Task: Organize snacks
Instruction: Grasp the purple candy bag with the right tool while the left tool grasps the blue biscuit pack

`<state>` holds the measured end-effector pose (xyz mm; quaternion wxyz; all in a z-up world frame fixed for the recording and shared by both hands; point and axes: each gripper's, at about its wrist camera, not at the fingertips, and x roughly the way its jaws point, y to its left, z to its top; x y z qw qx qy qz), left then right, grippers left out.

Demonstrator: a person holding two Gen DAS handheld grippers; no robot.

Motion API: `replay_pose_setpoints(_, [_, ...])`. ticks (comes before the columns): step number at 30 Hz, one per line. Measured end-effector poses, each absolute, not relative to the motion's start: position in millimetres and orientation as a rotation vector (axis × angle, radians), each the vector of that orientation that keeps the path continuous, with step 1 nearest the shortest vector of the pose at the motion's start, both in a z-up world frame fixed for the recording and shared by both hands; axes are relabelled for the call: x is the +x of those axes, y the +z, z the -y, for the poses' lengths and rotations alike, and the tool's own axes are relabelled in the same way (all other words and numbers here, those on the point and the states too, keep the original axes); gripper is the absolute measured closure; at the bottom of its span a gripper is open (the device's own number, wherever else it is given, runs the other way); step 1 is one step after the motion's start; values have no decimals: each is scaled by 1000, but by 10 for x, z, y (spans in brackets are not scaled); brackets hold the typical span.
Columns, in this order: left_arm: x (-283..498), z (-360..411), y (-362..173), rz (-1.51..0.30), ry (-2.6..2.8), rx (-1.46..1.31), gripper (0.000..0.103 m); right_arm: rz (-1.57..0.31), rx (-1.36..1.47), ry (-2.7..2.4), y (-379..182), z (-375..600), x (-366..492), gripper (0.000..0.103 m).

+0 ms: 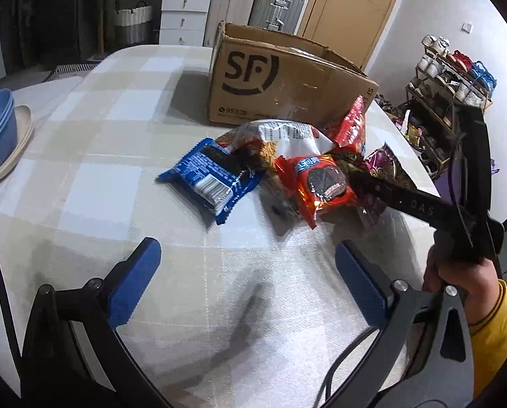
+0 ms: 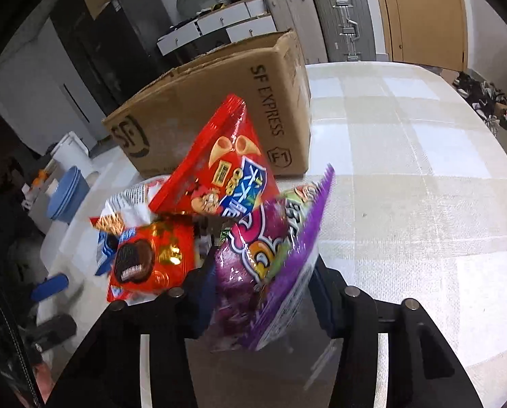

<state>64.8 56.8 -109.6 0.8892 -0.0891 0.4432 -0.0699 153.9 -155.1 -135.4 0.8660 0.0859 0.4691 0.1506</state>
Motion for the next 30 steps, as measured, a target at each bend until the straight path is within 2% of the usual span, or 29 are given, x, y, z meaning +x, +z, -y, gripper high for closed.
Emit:
replay_pose_setpoints(2, [639,-572,-1089,-919,-147,-189,1,-976,188,335,-1346,1544,1481,66])
replay_pose_setpoints(6, [633,-566,-1105,-926,-148,-190,1,-954,279,364,-1341,1639,1346,67])
replay_pose_setpoints(17, [701,-581,-1009,-905,-124,-173,1,-856,501,435,-1304,1988,1103,67])
replay_pose_setpoints(25, [1034,-1023,-1116,-932,-55,-198,1,-858,508,459,-1302,2000,1104,67])
replay_pose_setpoints(30, [1316,-1034,-1297,-982,-57,-160,1,-863,530,466,-1315,2025,1108,67])
